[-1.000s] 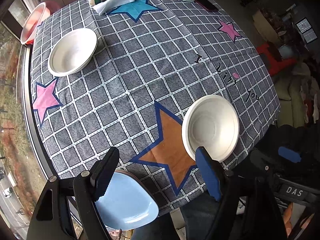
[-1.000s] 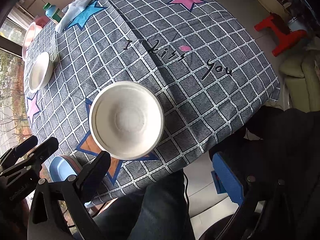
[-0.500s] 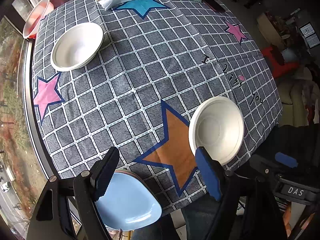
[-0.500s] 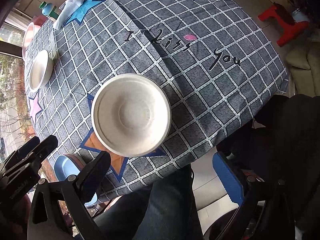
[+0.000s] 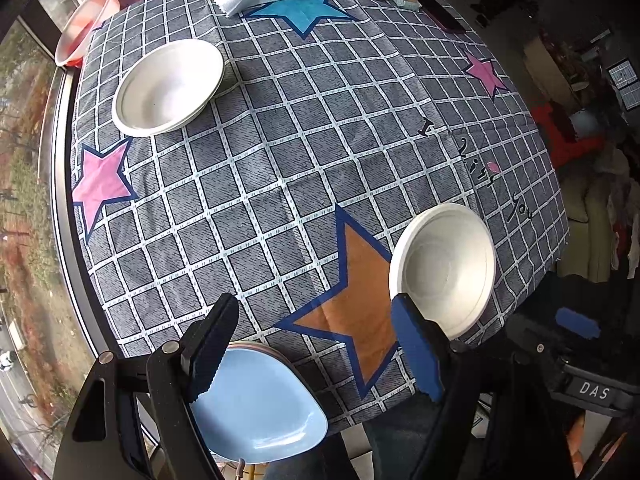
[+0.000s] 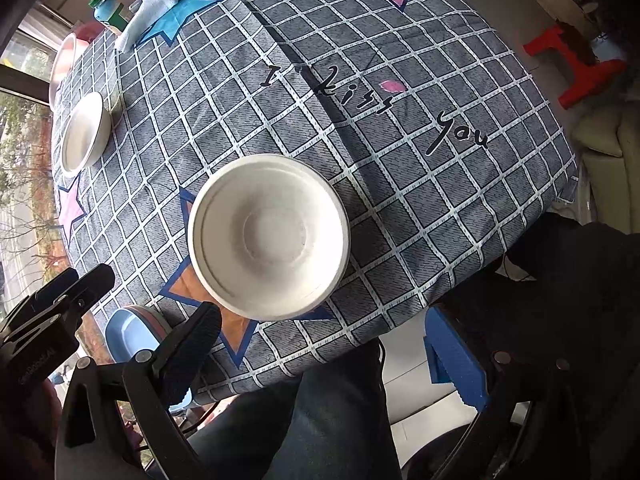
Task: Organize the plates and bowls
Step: 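Carry the white bowl with the right tool and set it on the plate stack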
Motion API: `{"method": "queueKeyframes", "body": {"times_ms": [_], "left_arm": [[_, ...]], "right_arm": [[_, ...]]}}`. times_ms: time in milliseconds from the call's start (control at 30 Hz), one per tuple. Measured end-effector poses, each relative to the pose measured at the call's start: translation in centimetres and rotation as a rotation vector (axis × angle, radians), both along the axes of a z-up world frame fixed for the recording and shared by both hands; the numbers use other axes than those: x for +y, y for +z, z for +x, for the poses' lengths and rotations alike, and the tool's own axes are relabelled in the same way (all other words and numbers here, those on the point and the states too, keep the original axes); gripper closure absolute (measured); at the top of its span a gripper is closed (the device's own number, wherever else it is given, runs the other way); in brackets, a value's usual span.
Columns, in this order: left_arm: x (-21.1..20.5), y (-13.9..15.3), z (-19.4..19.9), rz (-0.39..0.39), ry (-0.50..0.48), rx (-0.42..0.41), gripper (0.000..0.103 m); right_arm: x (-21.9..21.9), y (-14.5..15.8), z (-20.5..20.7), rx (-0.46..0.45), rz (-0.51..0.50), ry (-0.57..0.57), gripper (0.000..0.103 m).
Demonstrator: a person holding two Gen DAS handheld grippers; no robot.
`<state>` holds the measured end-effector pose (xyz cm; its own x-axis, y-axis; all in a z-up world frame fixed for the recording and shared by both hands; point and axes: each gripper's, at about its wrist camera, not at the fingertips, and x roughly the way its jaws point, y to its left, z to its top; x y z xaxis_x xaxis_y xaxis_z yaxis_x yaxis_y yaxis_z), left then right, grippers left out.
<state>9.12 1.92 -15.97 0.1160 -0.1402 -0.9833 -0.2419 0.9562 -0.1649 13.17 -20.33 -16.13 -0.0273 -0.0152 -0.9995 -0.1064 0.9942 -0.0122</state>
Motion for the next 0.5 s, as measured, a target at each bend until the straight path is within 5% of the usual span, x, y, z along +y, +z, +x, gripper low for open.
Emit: {"method": "queueKeyframes", "body": {"times_ms": [500], "left_arm": [[5.5,0.4,0.1,0.023,0.214,-0.024,0.022]], "right_arm": [[4.9,0.3,3.8,-0.02,-0.021,0.174,0.001]]}}
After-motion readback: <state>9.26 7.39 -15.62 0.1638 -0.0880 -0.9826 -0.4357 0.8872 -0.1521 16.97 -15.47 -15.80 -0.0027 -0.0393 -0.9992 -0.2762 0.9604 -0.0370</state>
